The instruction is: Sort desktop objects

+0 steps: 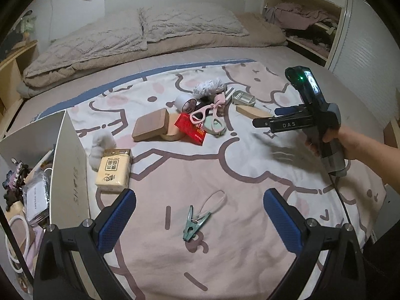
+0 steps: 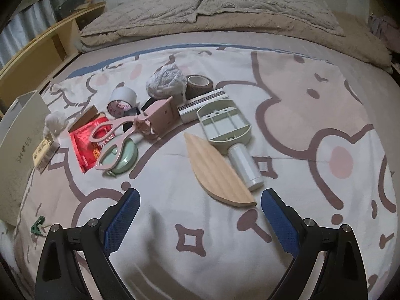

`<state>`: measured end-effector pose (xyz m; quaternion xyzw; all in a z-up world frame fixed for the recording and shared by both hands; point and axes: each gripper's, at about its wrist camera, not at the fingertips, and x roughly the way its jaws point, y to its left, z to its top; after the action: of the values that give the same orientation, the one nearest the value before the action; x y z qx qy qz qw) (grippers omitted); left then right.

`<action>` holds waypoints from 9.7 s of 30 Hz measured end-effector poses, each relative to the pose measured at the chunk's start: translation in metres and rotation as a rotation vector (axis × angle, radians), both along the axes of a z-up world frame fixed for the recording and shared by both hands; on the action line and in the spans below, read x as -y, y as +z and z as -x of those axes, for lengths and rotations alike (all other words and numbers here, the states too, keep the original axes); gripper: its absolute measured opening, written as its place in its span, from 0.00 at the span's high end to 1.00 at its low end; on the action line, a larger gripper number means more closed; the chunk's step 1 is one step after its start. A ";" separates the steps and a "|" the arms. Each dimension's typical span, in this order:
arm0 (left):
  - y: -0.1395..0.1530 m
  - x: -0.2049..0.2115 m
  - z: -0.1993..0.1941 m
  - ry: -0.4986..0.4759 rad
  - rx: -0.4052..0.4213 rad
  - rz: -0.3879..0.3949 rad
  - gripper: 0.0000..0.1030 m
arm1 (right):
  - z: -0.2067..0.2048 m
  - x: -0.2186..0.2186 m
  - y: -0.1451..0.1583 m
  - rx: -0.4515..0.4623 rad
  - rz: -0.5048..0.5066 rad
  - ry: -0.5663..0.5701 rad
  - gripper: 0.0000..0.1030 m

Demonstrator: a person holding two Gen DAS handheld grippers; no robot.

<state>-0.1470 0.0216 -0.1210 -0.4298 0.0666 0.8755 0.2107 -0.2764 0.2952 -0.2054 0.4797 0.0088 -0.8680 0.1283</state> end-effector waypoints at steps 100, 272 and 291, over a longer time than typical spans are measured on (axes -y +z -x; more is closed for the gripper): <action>-0.091 -0.007 0.016 -0.134 0.199 0.053 0.52 | -0.118 0.081 -0.008 0.114 -0.056 0.395 0.69; -0.096 0.018 0.006 -0.058 0.159 0.103 0.49 | -0.097 0.084 -0.017 0.060 -0.171 0.435 0.22; -0.089 0.016 0.005 -0.063 0.152 0.098 0.49 | -0.103 0.083 -0.007 0.075 -0.152 0.398 0.65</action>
<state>-0.1516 0.0058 -0.2104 -0.5026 0.1067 0.8289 0.2212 -0.1736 0.2126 -0.2119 0.5090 0.1638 -0.8038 0.2608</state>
